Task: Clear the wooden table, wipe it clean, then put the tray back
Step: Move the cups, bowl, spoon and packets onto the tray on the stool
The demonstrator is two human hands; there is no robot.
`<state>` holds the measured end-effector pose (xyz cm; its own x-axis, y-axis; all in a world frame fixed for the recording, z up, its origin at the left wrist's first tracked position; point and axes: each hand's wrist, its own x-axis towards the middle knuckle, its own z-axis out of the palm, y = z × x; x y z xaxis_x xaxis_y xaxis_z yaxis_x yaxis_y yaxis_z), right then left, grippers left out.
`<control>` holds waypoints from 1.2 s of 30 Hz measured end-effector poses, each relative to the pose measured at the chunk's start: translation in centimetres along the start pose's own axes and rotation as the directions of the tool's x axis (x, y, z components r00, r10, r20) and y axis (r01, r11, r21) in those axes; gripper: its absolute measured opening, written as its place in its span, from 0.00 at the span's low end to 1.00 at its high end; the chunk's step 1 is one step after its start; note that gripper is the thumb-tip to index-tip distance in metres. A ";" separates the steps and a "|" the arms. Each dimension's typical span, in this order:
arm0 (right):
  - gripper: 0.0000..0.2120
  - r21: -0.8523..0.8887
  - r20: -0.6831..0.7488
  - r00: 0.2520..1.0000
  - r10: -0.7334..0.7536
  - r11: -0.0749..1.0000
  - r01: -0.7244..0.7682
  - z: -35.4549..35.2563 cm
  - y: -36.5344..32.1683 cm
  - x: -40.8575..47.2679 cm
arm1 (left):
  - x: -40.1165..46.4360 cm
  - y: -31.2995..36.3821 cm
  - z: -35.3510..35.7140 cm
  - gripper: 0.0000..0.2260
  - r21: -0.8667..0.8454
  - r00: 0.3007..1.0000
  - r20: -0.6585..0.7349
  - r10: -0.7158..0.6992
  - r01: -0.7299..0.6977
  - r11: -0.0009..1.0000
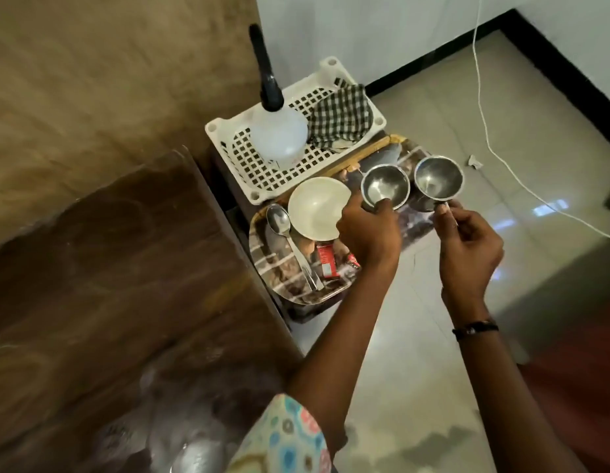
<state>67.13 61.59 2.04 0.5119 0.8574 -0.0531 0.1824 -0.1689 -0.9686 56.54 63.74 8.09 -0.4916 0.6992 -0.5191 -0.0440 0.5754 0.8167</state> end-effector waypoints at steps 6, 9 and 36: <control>0.09 -0.046 -0.030 1.000 -0.002 0.999 0.001 0.8 1.5 2.5 | 1.5 0.1 2.7 0.17 0.079 0.995 -0.077 -0.061 0.067 0.995; 0.06 -0.051 -0.033 0.999 -0.001 0.999 0.000 1.1 1.8 2.8 | 1.3 0.4 3.1 0.22 0.089 0.995 -0.098 -0.027 0.036 0.995; 0.08 -0.245 0.149 0.899 -0.411 0.866 0.436 7.8 -7.0 -1.3 | 2.2 -0.1 -9.9 0.14 -0.007 0.889 0.110 0.445 -0.447 0.894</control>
<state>58.66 65.46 7.03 0.2605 0.9129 0.3141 0.5868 0.1086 -0.8024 46.83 60.97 9.36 -0.3607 0.9243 -0.1253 0.1745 0.1988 0.9644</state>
